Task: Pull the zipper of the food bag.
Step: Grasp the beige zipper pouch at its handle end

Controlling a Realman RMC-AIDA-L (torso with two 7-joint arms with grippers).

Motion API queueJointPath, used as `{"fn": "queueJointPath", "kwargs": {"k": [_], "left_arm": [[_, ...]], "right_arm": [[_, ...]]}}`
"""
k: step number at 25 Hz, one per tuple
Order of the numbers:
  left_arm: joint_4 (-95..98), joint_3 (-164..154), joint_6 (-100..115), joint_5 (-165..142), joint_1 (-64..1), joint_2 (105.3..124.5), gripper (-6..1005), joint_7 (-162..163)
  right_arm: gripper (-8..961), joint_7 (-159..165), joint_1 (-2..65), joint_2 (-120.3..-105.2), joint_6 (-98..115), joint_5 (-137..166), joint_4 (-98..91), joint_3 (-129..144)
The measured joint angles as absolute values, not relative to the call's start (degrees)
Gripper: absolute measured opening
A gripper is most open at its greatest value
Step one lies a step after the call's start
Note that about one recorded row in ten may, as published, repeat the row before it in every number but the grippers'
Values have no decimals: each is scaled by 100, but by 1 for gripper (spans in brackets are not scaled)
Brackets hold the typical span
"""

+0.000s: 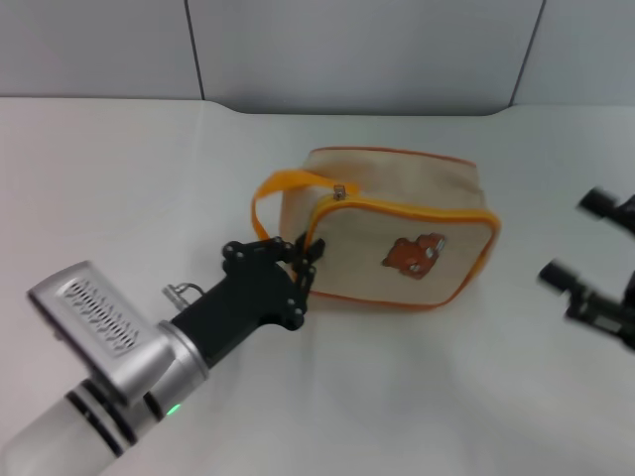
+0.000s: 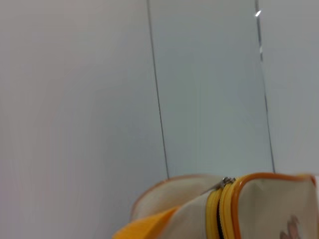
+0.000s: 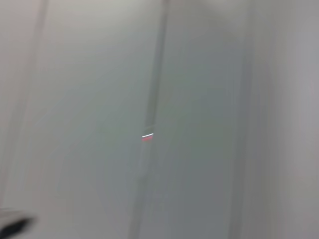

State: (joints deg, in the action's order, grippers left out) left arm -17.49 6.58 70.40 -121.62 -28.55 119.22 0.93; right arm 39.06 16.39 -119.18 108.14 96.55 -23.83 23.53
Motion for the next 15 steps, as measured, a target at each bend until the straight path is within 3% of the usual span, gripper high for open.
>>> {"fn": "queueJointPath", "kwargs": {"k": [9,15], "left_arm": [[-943,666,8565,-12575,-2777,11902,69,-296],[-651,657,8958,-12780,-2865,11889,65,-748]], "right_arm": [[845,2455,1677,-11940,10311,9279,-1345,892],[845,-985,2069,-11978,10046,9321,101,838]]}}
